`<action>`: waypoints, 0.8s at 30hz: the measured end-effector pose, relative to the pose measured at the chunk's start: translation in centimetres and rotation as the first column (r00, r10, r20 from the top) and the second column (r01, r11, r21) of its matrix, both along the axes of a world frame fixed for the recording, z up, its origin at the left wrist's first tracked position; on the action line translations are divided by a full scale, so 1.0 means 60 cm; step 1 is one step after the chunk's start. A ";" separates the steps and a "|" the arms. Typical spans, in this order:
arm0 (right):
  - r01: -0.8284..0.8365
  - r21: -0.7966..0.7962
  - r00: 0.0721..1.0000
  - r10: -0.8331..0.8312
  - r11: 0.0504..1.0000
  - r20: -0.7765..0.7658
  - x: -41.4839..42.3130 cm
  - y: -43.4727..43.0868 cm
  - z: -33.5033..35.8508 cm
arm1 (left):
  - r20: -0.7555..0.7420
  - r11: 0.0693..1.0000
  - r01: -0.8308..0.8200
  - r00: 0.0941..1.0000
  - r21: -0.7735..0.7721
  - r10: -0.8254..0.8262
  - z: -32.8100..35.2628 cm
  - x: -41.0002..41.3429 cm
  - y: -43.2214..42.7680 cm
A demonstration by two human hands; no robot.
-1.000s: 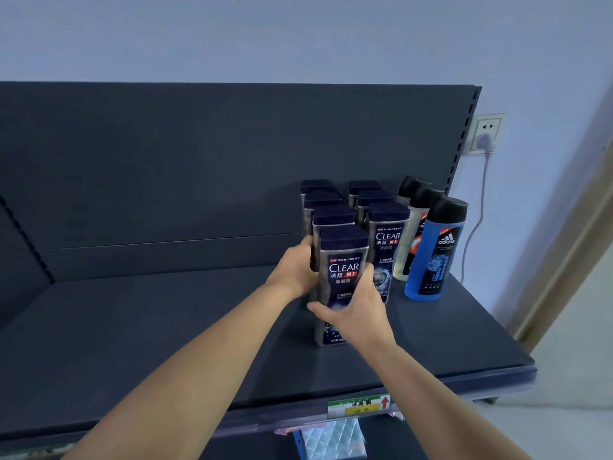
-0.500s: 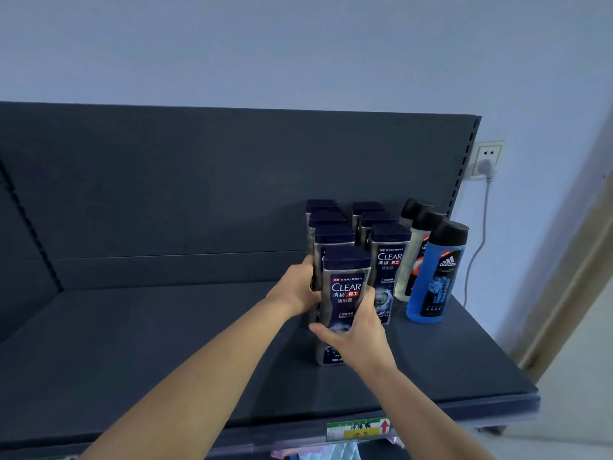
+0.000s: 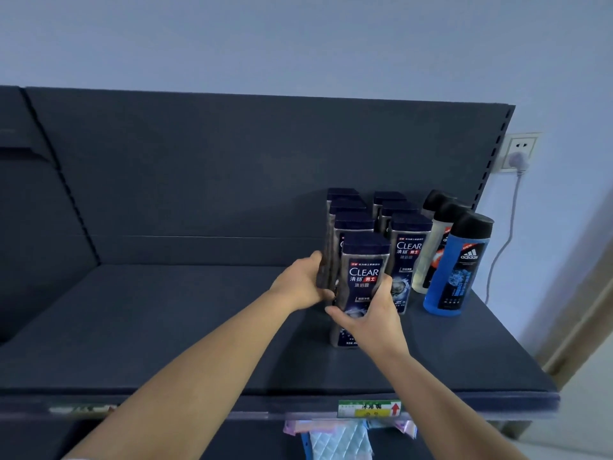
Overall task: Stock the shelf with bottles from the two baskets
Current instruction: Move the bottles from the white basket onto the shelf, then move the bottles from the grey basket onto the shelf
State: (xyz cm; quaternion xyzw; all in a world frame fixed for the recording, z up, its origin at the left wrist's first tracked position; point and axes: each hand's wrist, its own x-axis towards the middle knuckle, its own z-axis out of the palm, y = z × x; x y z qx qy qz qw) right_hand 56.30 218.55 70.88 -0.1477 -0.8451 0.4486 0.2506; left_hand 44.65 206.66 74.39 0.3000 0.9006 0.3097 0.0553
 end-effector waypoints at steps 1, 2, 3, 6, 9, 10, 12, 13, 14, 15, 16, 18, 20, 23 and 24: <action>0.001 -0.004 1.000 -0.001 1.000 0.009 0.000 0.000 0.001 | -0.072 0.997 -0.036 0.997 -0.075 0.031 -0.001 0.007 -0.014; -0.002 -0.008 1.000 0.002 1.000 0.019 0.000 0.000 0.003 | -0.155 0.987 -0.083 0.986 -0.134 0.062 -0.002 0.015 -0.029; -0.007 -0.013 0.999 0.008 1.000 0.032 0.002 -0.001 0.006 | -0.235 0.977 -0.134 0.968 -0.167 0.093 -0.002 0.022 -0.045; -0.008 -0.068 0.998 0.012 0.998 0.054 0.017 -0.010 0.015 | -0.386 0.939 -0.291 0.900 -0.184 0.203 -0.004 0.051 -0.098; 0.090 -0.166 0.993 -0.075 0.982 0.095 0.044 -0.045 0.020 | -0.428 0.867 -0.447 0.843 -0.219 0.326 -0.003 0.092 -0.159; 0.129 -0.167 0.990 -0.117 0.977 0.081 0.055 -0.062 0.021 | -0.455 0.837 -0.492 0.818 -0.238 0.352 -0.004 0.106 -0.179; 0.151 -0.141 0.988 -0.152 0.978 0.005 0.081 -0.103 0.015 | -0.506 0.777 -0.575 0.765 -0.256 0.399 -0.003 0.138 -0.220; 0.097 -0.137 0.995 -0.101 0.986 -0.018 0.099 -0.128 0.008 | -0.517 0.746 -0.616 0.738 -0.254 0.434 -0.003 0.156 -0.242; 0.002 -0.134 1.000 -0.004 0.991 -0.018 0.118 -0.155 0.000 | -0.522 0.712 -0.655 0.712 -0.252 0.470 -0.004 0.175 -0.264; -0.116 -0.122 0.993 0.116 0.986 -0.001 0.137 -0.181 -0.010 | -0.521 0.677 -0.690 0.689 -0.258 0.503 -0.006 0.197 -0.287; -0.242 -0.101 0.969 0.245 0.965 0.022 0.153 -0.204 -0.018 | -0.521 0.641 -0.720 0.667 -0.267 0.532 -0.009 0.221 -0.310; -0.475 -0.052 0.876 0.477 0.879 0.067 0.168 -0.241 -0.024 | -0.526 0.576 -0.773 0.618 -0.267 0.585 -0.018 0.270 -0.361; -0.638 0.043 0.766 0.628 0.769 0.134 0.164 -0.276 -0.013 | -0.528 0.506 -0.820 0.564 -0.267 0.635 -0.024 0.319 -0.418; -0.755 0.203 0.655 0.712 0.623 0.253 0.152 -0.343 0.011 | -0.524 0.393 -0.876 0.482 -0.279 0.702 -0.031 0.390 -0.511; -0.778 0.246 0.628 0.726 0.578 0.282 0.148 -0.369 0.018 | -0.521 0.349 -0.895 0.446 -0.279 0.728 -0.033 0.411 -0.543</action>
